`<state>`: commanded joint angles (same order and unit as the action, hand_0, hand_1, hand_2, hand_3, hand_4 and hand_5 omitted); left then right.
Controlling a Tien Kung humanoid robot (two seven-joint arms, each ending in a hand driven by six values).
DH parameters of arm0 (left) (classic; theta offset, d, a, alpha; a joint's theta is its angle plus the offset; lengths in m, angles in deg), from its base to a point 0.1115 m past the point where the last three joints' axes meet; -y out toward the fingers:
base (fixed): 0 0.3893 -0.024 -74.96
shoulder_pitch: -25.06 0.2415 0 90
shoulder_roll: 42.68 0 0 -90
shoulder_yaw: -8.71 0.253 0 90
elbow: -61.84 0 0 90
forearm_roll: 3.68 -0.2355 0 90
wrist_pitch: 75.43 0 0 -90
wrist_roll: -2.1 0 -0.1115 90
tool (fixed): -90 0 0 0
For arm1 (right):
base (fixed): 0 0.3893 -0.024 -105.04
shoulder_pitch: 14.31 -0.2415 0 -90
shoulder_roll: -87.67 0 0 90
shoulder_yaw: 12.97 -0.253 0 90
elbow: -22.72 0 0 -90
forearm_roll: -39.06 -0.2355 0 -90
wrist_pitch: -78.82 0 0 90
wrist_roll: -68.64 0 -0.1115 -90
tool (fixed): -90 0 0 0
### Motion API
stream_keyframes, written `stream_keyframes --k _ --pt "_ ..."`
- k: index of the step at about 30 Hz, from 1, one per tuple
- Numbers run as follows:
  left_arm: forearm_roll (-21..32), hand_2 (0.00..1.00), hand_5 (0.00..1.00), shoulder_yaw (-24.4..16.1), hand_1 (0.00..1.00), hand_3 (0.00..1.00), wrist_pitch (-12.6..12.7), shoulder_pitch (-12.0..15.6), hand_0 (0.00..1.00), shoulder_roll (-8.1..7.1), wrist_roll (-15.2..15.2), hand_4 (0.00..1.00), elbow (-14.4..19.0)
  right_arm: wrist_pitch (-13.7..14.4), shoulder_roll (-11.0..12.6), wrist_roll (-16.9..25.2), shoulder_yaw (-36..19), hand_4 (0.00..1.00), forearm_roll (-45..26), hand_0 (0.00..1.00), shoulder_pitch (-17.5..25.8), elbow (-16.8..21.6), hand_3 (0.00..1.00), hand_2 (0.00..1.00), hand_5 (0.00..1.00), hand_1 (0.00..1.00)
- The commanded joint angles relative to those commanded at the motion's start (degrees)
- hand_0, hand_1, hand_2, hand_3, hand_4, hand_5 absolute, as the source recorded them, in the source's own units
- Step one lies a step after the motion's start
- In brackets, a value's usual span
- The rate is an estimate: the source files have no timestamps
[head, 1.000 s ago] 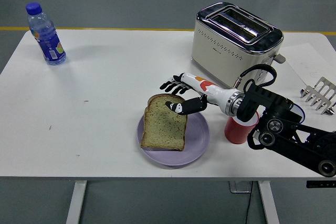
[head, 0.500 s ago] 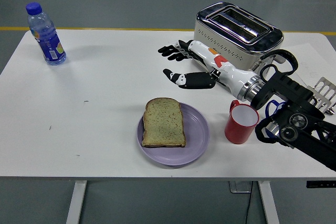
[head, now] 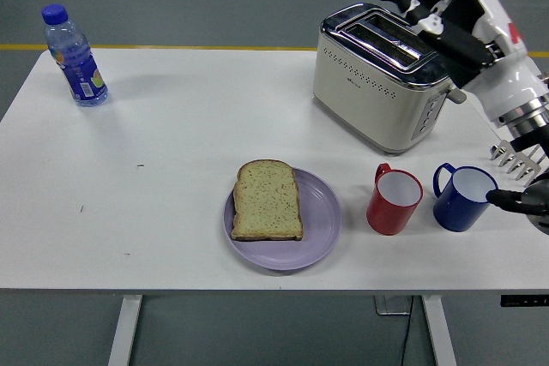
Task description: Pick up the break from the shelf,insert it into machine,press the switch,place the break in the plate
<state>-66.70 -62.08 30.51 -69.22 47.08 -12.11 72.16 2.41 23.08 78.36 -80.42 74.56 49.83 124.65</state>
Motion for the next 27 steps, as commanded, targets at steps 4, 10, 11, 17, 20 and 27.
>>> stream_keyframes --k 4,10,11,17,20,27 --pt "0.0 0.660 0.873 0.0 0.617 0.602 -0.1 0.1 0.653 0.04 0.1 0.418 0.0 0.0 -1.0 3.8 -9.4 0.596 -9.6 0.744 6.9 0.0 0.699 0.745 0.207 0.714" --pt "0.1 0.659 0.872 -0.2 0.616 0.601 -0.2 0.0 0.652 0.15 0.3 0.417 0.0 0.1 -2.5 6.7 -21.9 0.566 -17.3 0.745 15.1 -2.1 0.702 0.750 0.206 0.712" --pt "0.1 0.659 0.872 -0.3 0.616 0.601 -0.2 0.0 0.652 0.16 0.3 0.417 0.0 -0.1 -2.7 7.0 -23.2 0.566 -18.4 0.745 16.3 -3.0 0.702 0.750 0.206 0.712" --pt "-0.9 0.658 0.872 -1.2 0.616 0.602 -0.3 0.0 0.652 0.24 0.2 0.416 0.0 -1.6 -4.3 7.2 -27.2 0.563 -22.7 0.750 21.8 -8.4 0.699 0.749 0.208 0.711" --pt "-0.8 0.658 0.872 -1.2 0.614 0.602 -0.4 -0.1 0.651 0.24 0.3 0.416 0.0 -1.9 -5.9 6.7 -29.1 0.565 -22.3 0.750 24.3 -11.6 0.692 0.744 0.207 0.708" --pt "-1.4 0.658 0.873 -1.6 0.614 0.602 -0.5 -0.2 0.651 0.24 0.2 0.417 0.0 -1.5 -10.0 -1.2 -35.4 0.537 -20.6 0.729 26.4 -17.7 0.648 0.707 0.222 0.668"
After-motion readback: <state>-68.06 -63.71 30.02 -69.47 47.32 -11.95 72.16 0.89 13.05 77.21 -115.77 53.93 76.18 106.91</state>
